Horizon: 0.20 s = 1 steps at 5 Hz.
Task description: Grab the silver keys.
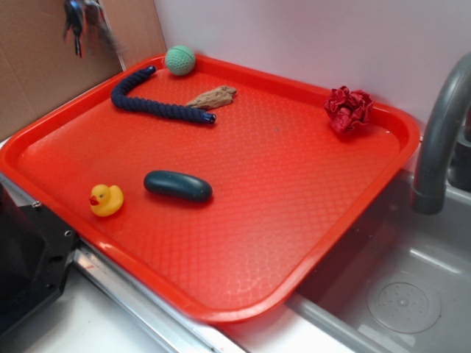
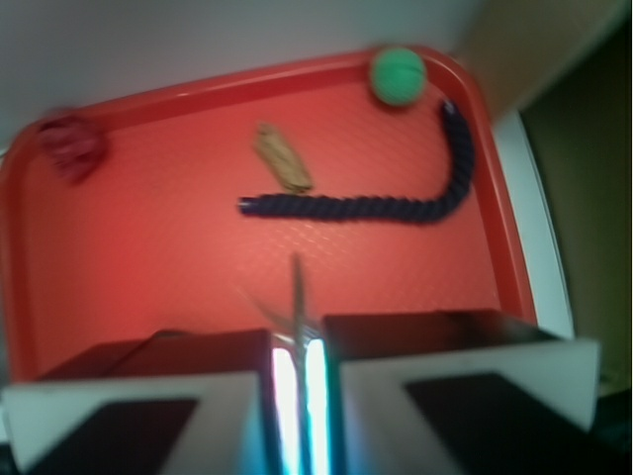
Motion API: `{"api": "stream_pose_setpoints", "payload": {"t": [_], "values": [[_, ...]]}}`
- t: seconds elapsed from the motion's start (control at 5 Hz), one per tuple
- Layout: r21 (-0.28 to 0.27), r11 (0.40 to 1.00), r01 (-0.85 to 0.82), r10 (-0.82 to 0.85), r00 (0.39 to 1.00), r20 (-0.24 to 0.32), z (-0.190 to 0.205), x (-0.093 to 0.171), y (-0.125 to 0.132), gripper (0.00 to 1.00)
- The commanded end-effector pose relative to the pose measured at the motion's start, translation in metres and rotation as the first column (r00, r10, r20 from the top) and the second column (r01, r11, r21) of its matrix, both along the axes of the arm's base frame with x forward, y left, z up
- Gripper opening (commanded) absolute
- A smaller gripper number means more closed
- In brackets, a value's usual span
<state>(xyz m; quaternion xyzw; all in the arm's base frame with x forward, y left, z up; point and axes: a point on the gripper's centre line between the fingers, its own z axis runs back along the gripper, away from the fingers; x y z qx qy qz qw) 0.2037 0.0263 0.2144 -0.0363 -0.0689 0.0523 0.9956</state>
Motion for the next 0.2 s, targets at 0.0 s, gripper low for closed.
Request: {"api": "stream_pose_setpoints", "payload": {"t": [0.0], "values": [[0.044, 0.997, 0.064, -0.064, 0.998, 0.004, 0.0111, -0.0048, -0.0031, 0.0]]}}
